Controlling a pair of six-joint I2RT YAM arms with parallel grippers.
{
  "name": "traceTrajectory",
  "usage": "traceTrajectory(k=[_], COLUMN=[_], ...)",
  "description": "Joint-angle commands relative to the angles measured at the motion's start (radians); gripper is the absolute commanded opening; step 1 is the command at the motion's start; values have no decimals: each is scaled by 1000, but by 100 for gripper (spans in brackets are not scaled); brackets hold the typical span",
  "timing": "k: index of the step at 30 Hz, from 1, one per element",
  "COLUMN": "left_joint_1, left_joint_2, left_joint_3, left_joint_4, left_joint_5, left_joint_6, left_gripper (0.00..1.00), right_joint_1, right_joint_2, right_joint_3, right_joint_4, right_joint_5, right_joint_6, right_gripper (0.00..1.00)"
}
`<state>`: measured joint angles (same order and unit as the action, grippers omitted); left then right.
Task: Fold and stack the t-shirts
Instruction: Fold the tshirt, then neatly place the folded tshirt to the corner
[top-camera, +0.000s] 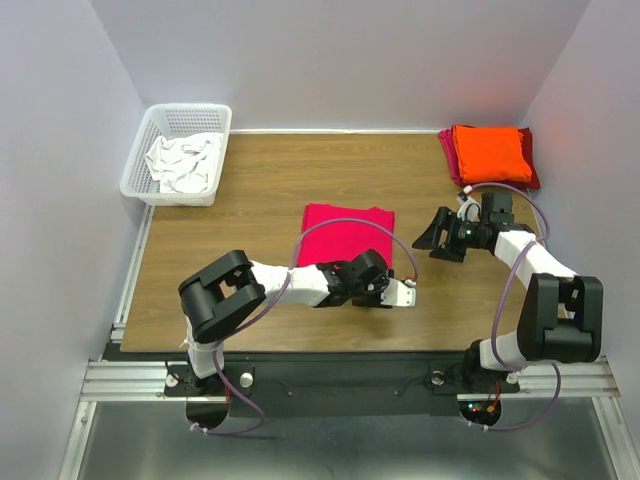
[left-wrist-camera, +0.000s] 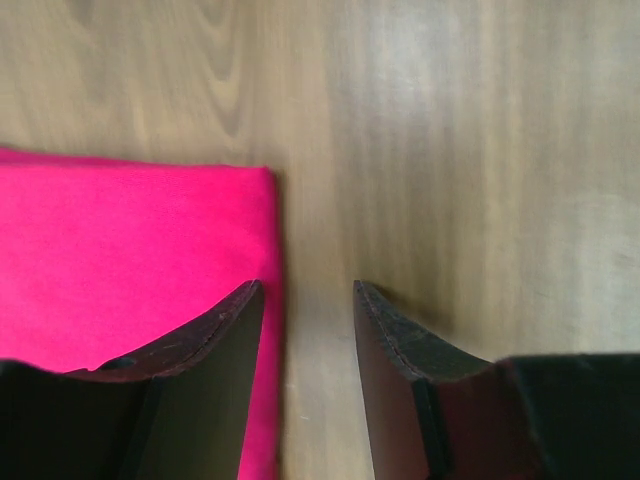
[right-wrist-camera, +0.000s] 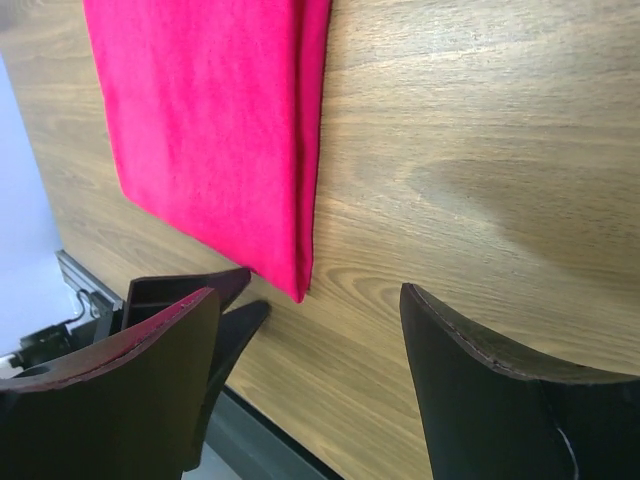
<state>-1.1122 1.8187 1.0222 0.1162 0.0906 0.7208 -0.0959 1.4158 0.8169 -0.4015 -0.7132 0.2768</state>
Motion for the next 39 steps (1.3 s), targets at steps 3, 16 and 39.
traceTrajectory(k=[3,16,39], left_joint_1=[6,91,126], left_joint_2=[57,47,94], left_joint_3=[25,191,335], left_joint_4=[126,56,17], left_joint_5=[-83,110,184], left_joint_6=[97,-104,-204], left_gripper=[40,0,0], right_joint_1=[-5,16,142], right_joint_2=[5,-138,14], right_joint_3=[-31,-272,-328], right_joint_4=[56,604,785], right_joint_5=[-2,7,227], right_joint_6=[67,465,797], right_gripper=[79,82,75])
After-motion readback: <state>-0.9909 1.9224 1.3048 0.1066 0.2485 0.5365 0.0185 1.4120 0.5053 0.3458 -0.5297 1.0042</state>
